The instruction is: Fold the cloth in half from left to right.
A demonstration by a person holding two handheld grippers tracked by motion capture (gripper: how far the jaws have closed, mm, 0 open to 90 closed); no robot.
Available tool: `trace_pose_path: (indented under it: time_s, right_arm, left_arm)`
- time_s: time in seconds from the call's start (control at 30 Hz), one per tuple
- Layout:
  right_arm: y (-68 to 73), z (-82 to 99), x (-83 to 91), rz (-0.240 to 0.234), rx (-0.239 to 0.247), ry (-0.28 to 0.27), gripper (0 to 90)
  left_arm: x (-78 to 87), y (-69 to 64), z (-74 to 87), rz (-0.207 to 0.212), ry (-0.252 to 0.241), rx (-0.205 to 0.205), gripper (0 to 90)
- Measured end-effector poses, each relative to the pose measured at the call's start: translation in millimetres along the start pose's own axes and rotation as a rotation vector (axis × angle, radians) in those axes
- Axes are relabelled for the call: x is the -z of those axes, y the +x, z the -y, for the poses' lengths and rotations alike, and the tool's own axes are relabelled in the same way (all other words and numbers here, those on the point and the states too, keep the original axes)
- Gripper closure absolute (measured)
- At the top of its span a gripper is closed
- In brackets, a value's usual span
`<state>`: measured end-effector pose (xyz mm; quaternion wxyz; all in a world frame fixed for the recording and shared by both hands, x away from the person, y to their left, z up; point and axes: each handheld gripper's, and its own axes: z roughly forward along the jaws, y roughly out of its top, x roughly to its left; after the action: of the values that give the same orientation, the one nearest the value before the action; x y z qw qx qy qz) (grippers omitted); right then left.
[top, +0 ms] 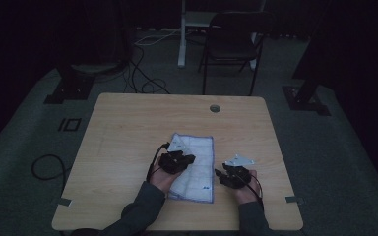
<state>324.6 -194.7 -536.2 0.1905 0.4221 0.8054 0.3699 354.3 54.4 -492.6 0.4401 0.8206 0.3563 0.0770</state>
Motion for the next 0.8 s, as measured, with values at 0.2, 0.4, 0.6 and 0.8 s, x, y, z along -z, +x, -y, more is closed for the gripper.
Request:
trace_pose_path:
  time_s: [0.2,0.4,0.6,0.8]
  right_arm:
    - [-1.2,0.3,0.3,0.003,-0.003,-0.001,56.2]
    - [-2.2,0.7,-0.1,0.007,-0.005,0.003,56.2]
    - [-2.7,0.9,-0.3,0.011,-0.004,0.004,56.2]
    - [-3.5,1.1,-0.4,0.014,-0.009,0.005,56.1]
  left_arm:
    - [-13.8,-3.6,-0.7,0.006,0.026,-0.005,86.8]
    - [-23.7,-6.3,-2.7,0.013,0.041,-0.005,86.8]
    - [-33.0,-6.9,-1.5,0.017,0.062,0.001,86.8]
    - [-35.9,-12.8,-4.2,0.031,0.064,-0.008,86.8]
